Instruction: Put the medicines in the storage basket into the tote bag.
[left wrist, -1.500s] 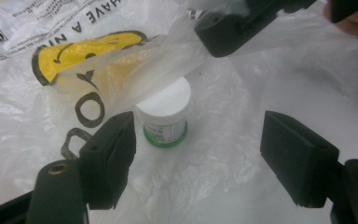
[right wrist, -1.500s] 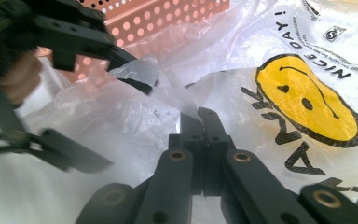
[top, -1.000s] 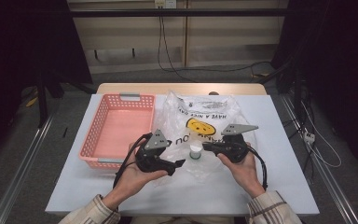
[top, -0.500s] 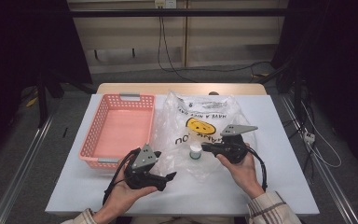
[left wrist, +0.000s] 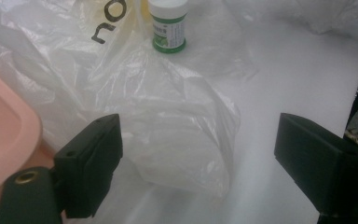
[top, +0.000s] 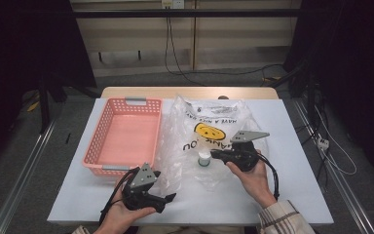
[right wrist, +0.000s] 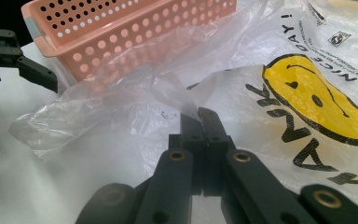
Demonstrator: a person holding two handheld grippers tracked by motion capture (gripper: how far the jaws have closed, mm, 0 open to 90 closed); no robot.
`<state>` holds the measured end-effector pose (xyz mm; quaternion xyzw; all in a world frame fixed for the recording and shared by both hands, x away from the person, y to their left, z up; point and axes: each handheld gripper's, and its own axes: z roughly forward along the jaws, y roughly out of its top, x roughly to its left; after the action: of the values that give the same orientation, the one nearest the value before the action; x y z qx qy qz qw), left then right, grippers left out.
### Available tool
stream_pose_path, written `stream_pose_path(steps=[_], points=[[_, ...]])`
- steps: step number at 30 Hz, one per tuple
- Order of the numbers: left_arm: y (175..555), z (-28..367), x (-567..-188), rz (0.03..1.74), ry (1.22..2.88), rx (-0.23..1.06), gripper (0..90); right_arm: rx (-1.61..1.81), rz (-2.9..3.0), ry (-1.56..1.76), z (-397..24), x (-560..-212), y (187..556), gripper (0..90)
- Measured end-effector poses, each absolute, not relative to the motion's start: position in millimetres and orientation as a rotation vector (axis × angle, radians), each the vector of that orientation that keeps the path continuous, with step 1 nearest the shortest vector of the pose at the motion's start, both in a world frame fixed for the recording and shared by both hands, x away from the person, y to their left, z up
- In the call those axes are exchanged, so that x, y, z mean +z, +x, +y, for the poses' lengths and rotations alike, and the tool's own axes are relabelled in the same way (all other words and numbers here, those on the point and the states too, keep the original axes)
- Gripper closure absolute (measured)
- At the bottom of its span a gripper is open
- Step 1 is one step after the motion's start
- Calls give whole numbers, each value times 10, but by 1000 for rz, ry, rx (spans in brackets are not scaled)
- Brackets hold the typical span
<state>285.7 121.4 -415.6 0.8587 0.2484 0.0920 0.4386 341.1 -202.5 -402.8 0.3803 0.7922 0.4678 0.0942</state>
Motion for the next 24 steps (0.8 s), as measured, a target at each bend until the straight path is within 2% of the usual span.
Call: stream_pose_path(steps=[15,17,24], points=[[2782,1289,-4245,627,2161,209,147,1328,2436,1127,-1968,-4161,3337,899],[2784,1308,-4245,623,2164,219,149,1325,2433,1140,-1967,-4175,3331,848],[2795,1313,-4260,627,2154,212,152,1308,2435,1161,-1989,-4174,3265,585]])
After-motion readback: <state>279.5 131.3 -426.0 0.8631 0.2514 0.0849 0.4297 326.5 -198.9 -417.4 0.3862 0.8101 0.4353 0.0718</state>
